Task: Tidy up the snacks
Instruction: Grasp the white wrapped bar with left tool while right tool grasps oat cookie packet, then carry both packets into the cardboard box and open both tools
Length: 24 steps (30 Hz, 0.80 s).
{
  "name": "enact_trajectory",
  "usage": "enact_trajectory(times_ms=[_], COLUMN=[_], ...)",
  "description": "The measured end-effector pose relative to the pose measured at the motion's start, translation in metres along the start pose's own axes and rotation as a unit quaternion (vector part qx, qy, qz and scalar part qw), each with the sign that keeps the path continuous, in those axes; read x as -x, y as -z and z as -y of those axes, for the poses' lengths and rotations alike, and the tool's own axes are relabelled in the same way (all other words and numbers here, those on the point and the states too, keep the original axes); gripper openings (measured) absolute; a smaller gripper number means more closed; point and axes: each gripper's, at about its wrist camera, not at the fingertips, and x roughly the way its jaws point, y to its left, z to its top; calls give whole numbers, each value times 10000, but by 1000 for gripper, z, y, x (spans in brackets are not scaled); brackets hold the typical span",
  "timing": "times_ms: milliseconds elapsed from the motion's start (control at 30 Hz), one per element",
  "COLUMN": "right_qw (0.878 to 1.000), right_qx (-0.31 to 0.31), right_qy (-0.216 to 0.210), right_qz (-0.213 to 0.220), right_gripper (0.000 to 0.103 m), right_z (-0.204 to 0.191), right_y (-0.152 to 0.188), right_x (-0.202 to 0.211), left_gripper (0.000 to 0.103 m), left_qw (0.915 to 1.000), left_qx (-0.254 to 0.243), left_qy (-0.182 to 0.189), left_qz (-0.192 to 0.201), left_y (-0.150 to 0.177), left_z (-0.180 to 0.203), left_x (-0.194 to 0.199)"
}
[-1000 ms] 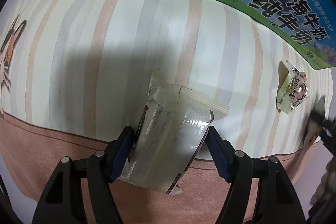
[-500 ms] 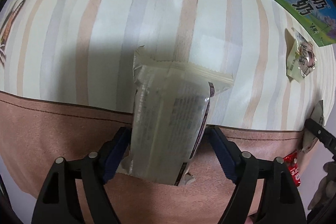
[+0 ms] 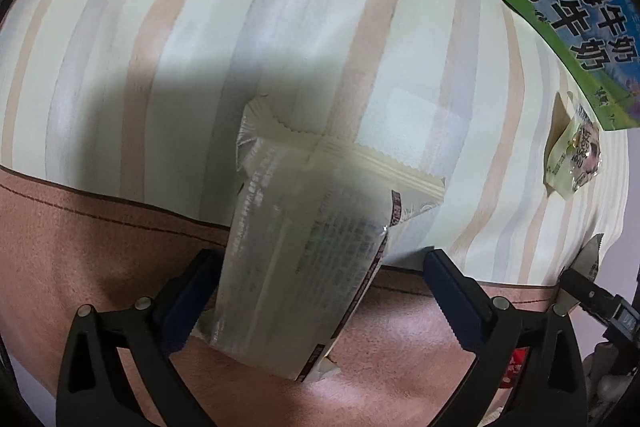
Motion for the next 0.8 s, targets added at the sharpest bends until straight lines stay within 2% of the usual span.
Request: enact_trajectory(times_ms=[67, 133, 233, 300, 333, 467, 567, 800], right_qw=[9999, 9995, 9985, 9982, 9980, 9977, 9975, 9954], right_qx=[-82, -177, -294, -342, -352, -315, -305, -14], right_qy=[76, 138, 168, 94, 68, 66, -116, -496], right_qz=[115, 235, 427, 491, 520, 590, 620, 815], right_gripper=[94, 82, 58, 56, 55, 53, 52, 52], right_z=[4, 14, 23, 28, 31, 33, 31, 11], right_y=[1, 10, 13, 16, 18, 24, 29, 36], right_x=[3, 13, 23, 28, 30, 44, 53, 85], left_gripper=[103, 101, 80, 66, 65, 64, 63, 63], left_qw=[9999, 9999, 9996, 9992, 9988, 9979, 9975, 9964], left_qx=[44, 124, 128, 34, -34, -187, -265, -534], left_qy=[66, 82, -236, -375, -442, -587, -607, -341], left_qz=[-67, -68, 33, 153, 186, 200, 253, 569], left_y=[-1, -2, 0, 2, 4, 10, 16, 22], left_z=[-4, -7, -9, -8, -7, 2, 14, 40], left_x=[1, 4, 13, 19, 21, 24, 28, 71])
